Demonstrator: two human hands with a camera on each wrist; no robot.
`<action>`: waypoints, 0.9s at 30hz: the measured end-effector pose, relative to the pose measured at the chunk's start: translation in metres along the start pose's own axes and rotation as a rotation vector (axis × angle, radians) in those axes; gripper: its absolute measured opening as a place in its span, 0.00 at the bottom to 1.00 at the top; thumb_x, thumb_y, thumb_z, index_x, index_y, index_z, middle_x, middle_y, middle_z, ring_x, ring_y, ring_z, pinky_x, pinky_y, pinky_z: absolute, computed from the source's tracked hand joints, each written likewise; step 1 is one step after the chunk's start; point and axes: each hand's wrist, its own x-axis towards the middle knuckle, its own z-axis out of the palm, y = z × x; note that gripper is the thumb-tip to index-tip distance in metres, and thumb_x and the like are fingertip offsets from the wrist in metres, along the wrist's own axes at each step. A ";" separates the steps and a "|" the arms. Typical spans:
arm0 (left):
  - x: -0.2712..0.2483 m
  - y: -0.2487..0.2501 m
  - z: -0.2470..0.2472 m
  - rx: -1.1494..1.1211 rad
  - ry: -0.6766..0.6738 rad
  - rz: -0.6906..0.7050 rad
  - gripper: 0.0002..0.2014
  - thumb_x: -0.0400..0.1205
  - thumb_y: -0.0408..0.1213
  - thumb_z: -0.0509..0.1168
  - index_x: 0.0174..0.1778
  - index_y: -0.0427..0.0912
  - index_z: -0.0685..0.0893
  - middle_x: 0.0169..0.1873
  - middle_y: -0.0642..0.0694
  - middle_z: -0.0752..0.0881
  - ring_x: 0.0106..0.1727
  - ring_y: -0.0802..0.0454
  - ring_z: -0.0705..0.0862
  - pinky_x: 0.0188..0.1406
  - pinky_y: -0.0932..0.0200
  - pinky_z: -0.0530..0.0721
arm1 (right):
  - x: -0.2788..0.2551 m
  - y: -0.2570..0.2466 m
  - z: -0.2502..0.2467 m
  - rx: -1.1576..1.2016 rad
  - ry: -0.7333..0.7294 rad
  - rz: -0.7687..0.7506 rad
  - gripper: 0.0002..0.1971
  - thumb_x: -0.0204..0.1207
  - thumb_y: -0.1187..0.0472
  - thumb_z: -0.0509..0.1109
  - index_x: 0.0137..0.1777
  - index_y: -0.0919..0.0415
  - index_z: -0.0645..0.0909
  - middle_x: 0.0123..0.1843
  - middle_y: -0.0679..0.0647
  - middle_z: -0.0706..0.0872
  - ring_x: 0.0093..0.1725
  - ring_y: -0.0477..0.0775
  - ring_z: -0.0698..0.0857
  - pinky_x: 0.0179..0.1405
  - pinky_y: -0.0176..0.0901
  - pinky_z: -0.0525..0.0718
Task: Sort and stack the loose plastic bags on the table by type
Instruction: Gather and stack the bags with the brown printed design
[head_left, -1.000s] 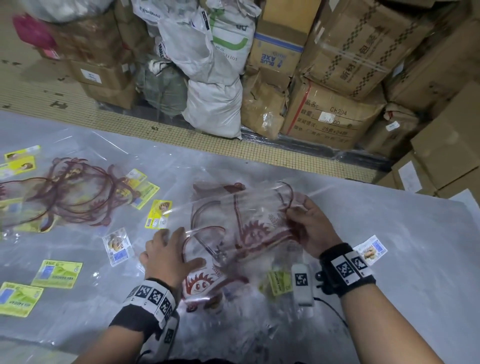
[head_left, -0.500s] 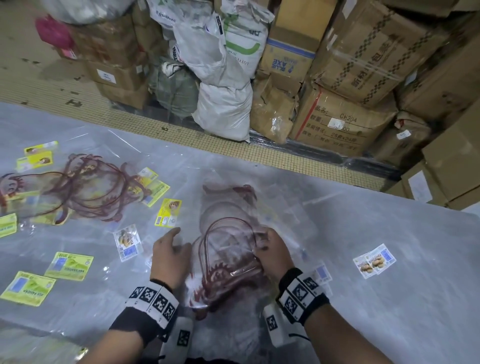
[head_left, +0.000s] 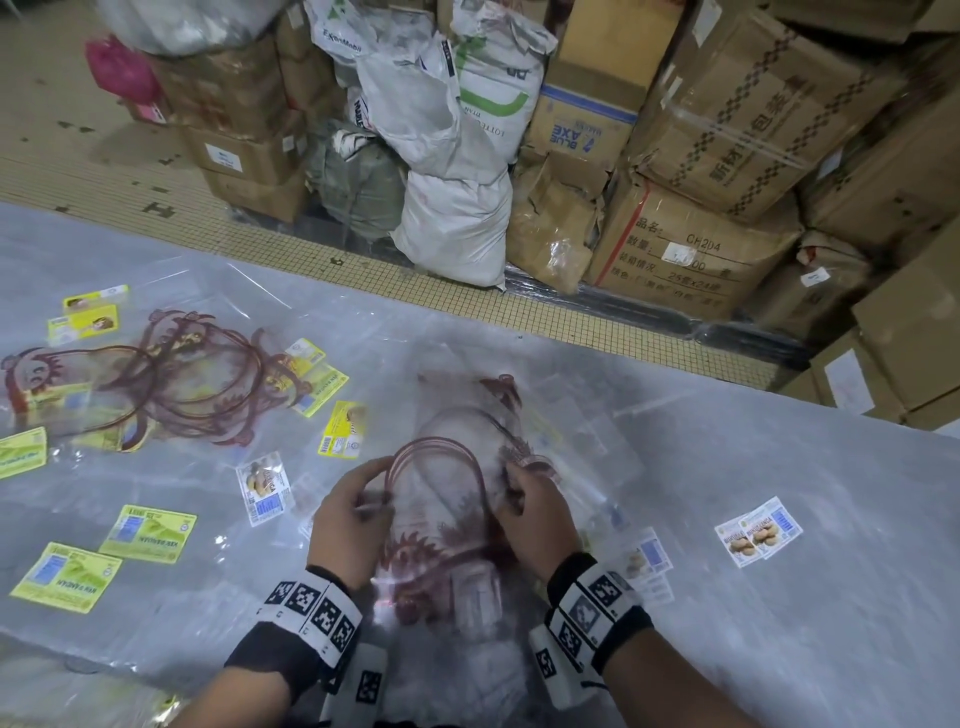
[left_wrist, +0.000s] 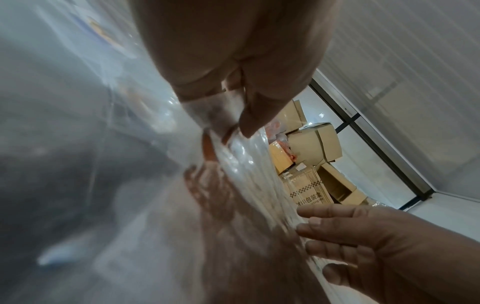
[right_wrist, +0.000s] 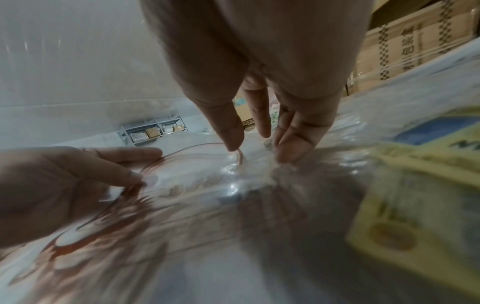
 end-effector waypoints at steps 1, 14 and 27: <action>0.000 -0.001 -0.001 -0.024 -0.015 -0.004 0.31 0.76 0.18 0.66 0.54 0.67 0.83 0.31 0.47 0.86 0.25 0.52 0.82 0.26 0.61 0.82 | 0.001 -0.001 0.002 0.002 0.005 0.007 0.28 0.80 0.61 0.68 0.81 0.53 0.68 0.64 0.53 0.82 0.62 0.51 0.82 0.63 0.41 0.81; 0.005 -0.015 -0.012 0.086 -0.083 -0.036 0.40 0.74 0.18 0.66 0.68 0.71 0.71 0.63 0.26 0.82 0.55 0.22 0.83 0.52 0.35 0.85 | 0.024 -0.002 -0.019 -0.219 0.114 0.022 0.15 0.79 0.63 0.67 0.65 0.55 0.81 0.63 0.53 0.81 0.62 0.52 0.77 0.62 0.39 0.76; 0.011 -0.021 -0.038 0.044 -0.005 -0.076 0.36 0.78 0.17 0.66 0.74 0.60 0.73 0.63 0.23 0.81 0.21 0.59 0.80 0.18 0.68 0.77 | 0.045 0.012 -0.041 -0.166 -0.017 0.096 0.13 0.73 0.66 0.74 0.58 0.61 0.81 0.49 0.56 0.87 0.50 0.59 0.85 0.41 0.39 0.81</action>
